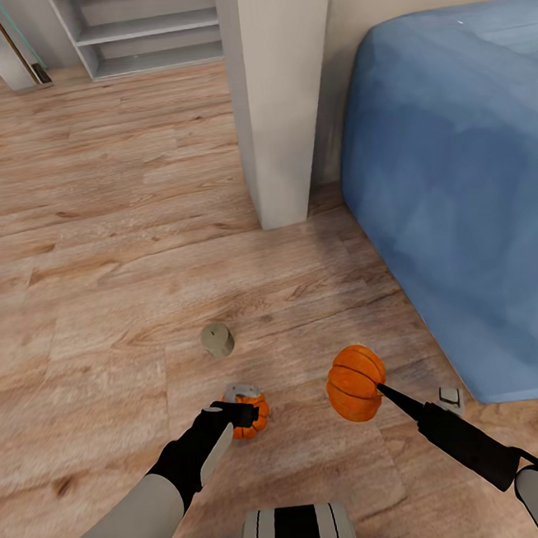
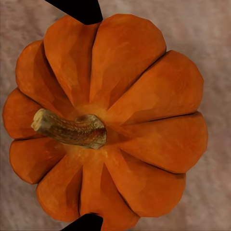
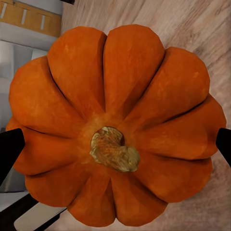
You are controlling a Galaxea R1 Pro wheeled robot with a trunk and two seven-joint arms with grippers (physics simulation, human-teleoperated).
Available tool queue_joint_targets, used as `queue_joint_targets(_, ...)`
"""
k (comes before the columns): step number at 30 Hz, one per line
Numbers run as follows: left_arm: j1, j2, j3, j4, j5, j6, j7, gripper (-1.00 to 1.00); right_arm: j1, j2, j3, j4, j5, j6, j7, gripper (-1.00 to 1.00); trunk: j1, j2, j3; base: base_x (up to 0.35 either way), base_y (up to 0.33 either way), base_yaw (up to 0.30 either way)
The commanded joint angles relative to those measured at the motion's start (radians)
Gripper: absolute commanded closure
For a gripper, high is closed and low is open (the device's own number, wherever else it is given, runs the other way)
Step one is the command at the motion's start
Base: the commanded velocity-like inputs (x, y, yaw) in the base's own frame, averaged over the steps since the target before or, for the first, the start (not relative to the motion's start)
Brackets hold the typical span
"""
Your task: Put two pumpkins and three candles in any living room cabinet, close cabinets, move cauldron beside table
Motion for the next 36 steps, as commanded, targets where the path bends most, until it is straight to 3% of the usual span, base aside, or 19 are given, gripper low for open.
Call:
queue_joint_targets(1, 0.000, 0.000, -0.007, 0.000, 0.030, 0.003, 0.006, 1.00, 0.000, 0.000, -0.001, 0.000, -0.006, 0.008, 0.001, 1.00, 0.000, 0.000, -0.001, 0.000, 0.000, 0.000)
queue_joint_targets(12, 0.000, 0.000, -0.007, 0.000, 0.030, 0.011, 0.006, 1.00, 0.000, 0.000, -0.001, 0.000, -0.006, 0.008, 0.001, 1.00, 0.000, 0.000, -0.001, 0.000, 0.000, 0.000)
queue_joint_targets(30, 0.000, 0.001, -0.007, -0.020, 0.030, 0.013, 0.004, 1.00, 0.000, -0.001, -0.001, 0.000, -0.006, 0.008, 0.001, 1.00, -0.008, 0.004, 0.069, 0.000, 0.000, 0.000)
queue_joint_targets(36, -0.001, 0.000, -0.007, -0.022, 0.029, 0.044, 0.004, 1.00, 0.000, -0.002, -0.001, 0.001, -0.006, 0.008, 0.001, 1.00, -0.011, 0.005, 0.092, 0.000, 0.000, 0.000)
